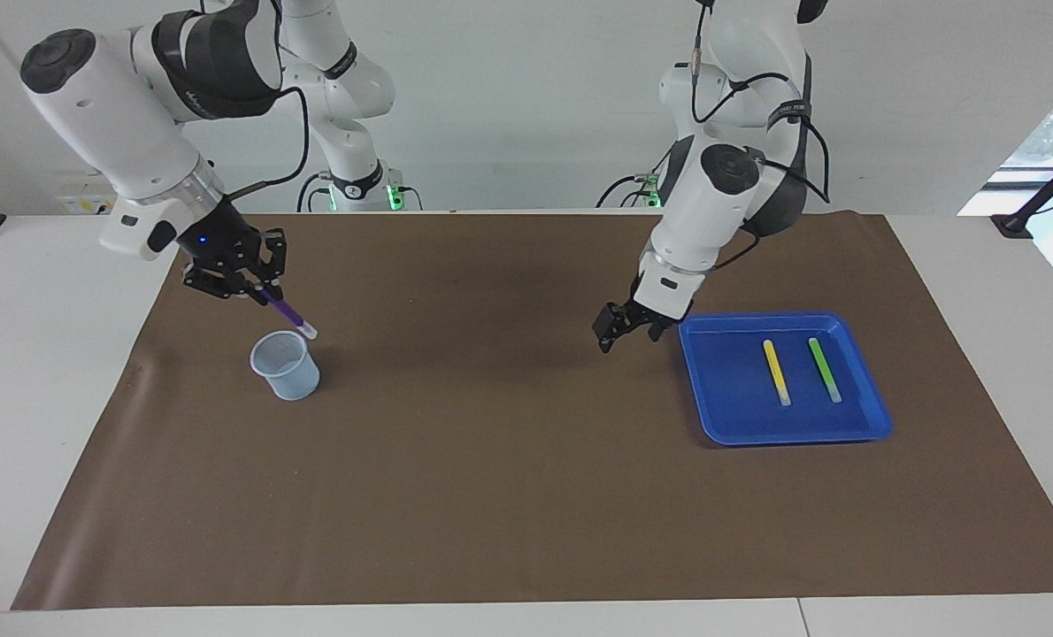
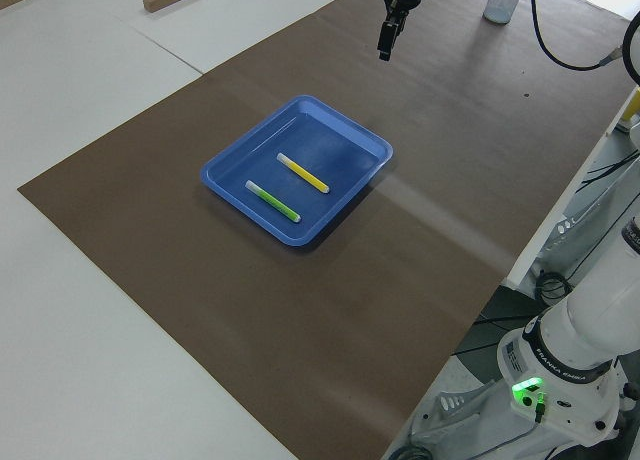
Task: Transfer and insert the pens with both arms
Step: 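Insert the purple pen into the cup while the left gripper returns, then grasp the yellow pen with the left gripper while the right gripper releases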
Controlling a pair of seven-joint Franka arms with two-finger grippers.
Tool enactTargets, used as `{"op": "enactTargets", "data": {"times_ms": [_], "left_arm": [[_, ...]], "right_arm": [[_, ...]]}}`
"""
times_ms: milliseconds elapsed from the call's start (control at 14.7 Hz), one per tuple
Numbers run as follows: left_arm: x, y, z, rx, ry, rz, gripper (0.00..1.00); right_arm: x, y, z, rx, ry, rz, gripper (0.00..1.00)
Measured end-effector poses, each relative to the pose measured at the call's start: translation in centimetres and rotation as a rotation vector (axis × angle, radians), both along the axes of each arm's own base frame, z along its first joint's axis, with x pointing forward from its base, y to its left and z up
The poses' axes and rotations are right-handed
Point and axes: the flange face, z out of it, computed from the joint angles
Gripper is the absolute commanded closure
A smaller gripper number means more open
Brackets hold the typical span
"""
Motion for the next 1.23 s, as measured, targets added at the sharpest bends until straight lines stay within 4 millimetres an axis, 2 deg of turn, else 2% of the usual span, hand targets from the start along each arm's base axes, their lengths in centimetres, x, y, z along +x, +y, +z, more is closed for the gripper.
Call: {"op": "enactTargets", "data": {"times_ms": [205, 409, 614, 750, 818, 886, 955, 1091, 1159, 1227], "left_arm": [[0.6, 7.9, -2.7, 0.042, -0.001, -0.164, 0.00], [0.6, 14.9, -6.0, 0.102, -0.019, -0.300, 0.00], [0.5, 20.4, -8.3, 0.122, -0.048, -0.378, 0.00], [0.2, 22.9, -9.7, 0.130, -0.065, -0.402, 0.02], [0.1, 23.6, -10.4, 0.132, -0.066, -0.408, 0.08], [0.2, 23.7, -11.0, 0.132, -0.067, -0.410, 0.18], [0.2, 23.7, -11.5, 0.133, -0.067, -0.410, 0.44], [0.3, 23.8, -12.2, 0.132, -0.064, -0.408, 1.00], [0.3, 24.0, -12.3, 0.132, -0.064, -0.406, 1.00], [0.4, 24.1, -12.3, 0.133, -0.066, -0.403, 1.00]], "right_arm": [[0.1, -0.5, -3.1, -0.094, 0.000, 0.057, 1.00], [-1.1, -0.7, -6.1, -0.105, 0.010, 0.095, 1.00], [-1.9, -0.8, -8.0, -0.109, 0.000, 0.105, 1.00], [-2.4, -1.0, -9.4, -0.120, -0.006, 0.110, 1.00], [-2.6, -1.4, -10.0, -0.123, -0.008, 0.110, 1.00], [-2.7, -1.7, -10.6, -0.124, -0.012, 0.111, 1.00], [-2.8, -1.9, -11.1, -0.124, -0.022, 0.113, 1.00], [-3.0, -2.0, -12.3, -0.124, -0.043, 0.115, 0.73], [-3.1, -1.9, -12.8, -0.124, -0.040, 0.116, 0.50], [-3.2, -1.9, -13.0, -0.123, -0.037, 0.117, 0.31]]}}
